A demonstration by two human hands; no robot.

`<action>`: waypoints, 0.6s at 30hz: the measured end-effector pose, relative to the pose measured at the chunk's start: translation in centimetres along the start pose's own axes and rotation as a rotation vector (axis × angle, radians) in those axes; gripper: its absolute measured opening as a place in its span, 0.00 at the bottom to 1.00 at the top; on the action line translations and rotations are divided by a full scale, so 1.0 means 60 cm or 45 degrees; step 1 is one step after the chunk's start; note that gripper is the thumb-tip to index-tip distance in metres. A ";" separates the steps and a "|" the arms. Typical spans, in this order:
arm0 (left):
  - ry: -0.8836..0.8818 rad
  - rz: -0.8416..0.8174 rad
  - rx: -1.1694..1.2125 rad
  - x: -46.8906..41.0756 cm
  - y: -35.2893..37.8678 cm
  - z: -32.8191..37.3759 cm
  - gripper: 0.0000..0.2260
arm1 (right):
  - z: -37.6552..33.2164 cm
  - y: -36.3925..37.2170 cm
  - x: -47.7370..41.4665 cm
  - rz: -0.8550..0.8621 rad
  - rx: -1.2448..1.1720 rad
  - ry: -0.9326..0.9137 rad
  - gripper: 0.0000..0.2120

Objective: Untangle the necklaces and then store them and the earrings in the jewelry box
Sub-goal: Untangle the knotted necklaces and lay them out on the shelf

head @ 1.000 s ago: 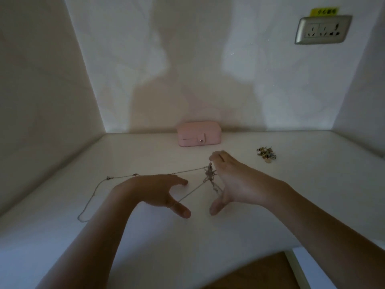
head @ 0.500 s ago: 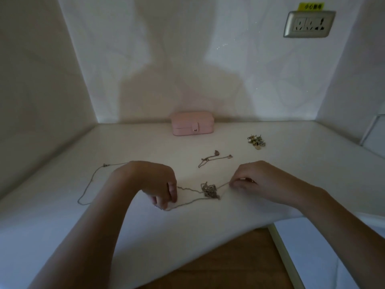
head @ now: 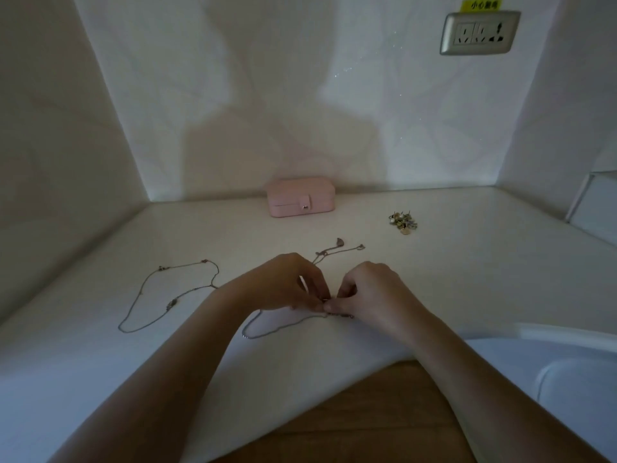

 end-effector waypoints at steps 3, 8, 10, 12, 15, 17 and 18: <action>-0.029 -0.006 0.012 -0.002 -0.004 -0.010 0.05 | 0.002 0.006 -0.002 -0.080 -0.092 0.077 0.11; 0.012 -0.012 0.156 0.000 -0.005 -0.003 0.02 | -0.006 0.011 -0.003 -0.138 -0.142 0.070 0.08; -0.015 -0.012 0.192 0.001 -0.008 -0.006 0.03 | -0.007 0.012 -0.006 -0.112 -0.218 0.051 0.06; -0.020 0.023 0.277 0.003 -0.018 -0.009 0.06 | -0.005 0.011 -0.010 -0.093 -0.434 0.033 0.03; 0.014 0.066 0.570 0.010 -0.029 -0.007 0.12 | 0.000 0.009 -0.017 -0.113 -1.058 0.025 0.06; 0.068 0.108 0.741 0.013 -0.035 -0.002 0.15 | 0.000 0.004 -0.025 -0.143 -1.383 -0.011 0.07; 0.092 0.139 0.793 0.015 -0.039 0.001 0.16 | -0.003 0.000 -0.028 -0.174 -1.483 -0.038 0.06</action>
Point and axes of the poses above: each hand's wrist, its own x-axis away from the middle knuckle, its own y-axis out of the palm, z = x × y, the point moved 5 cm from there along -x, towards the middle knuckle, and after that the axes turned 11 degrees about x, right-handed, at the moved point
